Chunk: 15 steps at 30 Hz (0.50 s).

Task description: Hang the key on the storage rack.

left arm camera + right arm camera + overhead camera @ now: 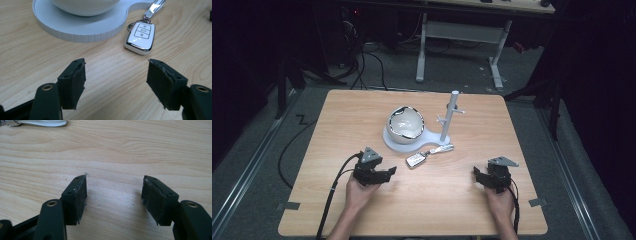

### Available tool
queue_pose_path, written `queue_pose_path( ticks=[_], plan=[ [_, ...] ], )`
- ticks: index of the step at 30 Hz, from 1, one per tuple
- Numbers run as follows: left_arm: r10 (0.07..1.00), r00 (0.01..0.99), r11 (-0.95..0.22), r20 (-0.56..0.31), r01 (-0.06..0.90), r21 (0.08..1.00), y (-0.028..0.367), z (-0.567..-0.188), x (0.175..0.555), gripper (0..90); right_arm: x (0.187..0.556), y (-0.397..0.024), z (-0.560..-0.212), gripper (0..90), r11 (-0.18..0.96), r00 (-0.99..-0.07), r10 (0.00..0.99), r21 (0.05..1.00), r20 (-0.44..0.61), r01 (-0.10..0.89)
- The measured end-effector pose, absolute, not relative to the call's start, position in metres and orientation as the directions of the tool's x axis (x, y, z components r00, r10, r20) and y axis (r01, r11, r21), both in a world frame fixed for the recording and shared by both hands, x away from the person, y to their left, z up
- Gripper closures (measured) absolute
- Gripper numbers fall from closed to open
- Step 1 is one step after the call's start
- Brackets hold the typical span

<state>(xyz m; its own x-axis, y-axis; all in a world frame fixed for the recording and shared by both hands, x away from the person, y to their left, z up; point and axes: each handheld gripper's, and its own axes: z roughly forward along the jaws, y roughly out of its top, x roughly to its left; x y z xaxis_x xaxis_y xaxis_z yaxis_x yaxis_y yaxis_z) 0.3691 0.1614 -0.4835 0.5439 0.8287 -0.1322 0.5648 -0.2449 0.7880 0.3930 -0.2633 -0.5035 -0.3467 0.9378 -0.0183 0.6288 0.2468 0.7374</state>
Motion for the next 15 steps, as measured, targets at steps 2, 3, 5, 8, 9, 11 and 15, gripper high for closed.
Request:
queue_pose_path(
  ticks=[2,3,5,8,9,11,15],
  plan=[
    [0.827,0.547,-0.249,-0.129,0.562,0.789,0.159,-0.483,0.369,31.7,0.393,-0.263,-0.504,37.4,0.247,-0.347,0.938,0.737,-0.018,0.629],
    [0.826,0.548,-0.248,-0.129,0.56,0.79,0.158,-0.483,0.37,31.7,0.393,-0.263,-0.504,37.4,0.247,-0.347,0.938,0.737,-0.018,0.629],
    [0.823,0.557,-0.269,-0.114,0.558,0.785,0.153,-0.482,0.371,31.4,0.393,-0.263,-0.504,37.4,0.247,-0.347,0.938,0.737,-0.018,0.629],
    [0.817,0.567,-0.281,-0.108,0.554,0.784,0.148,-0.481,0.373,31.3,0.393,-0.263,-0.504,37.4,0.247,-0.347,0.938,0.737,-0.018,0.629],
    [0.814,0.571,-0.284,-0.106,0.55,0.785,0.146,-0.48,0.374,31.3,0.393,-0.263,-0.504,37.4,0.247,-0.347,0.938,0.737,-0.018,0.629],
    [0.81,0.577,-0.287,-0.103,0.544,0.788,0.141,-0.479,0.376,31.0,0.393,-0.263,-0.504,37.4,0.247,-0.347,0.938,0.737,-0.018,0.629],
    [0.81,0.575,-0.268,-0.115,0.538,0.799,0.136,-0.477,0.378,30.1,0.393,-0.263,-0.503,37.4,0.247,-0.348,0.937,0.737,-0.018,0.629]
  ],
)
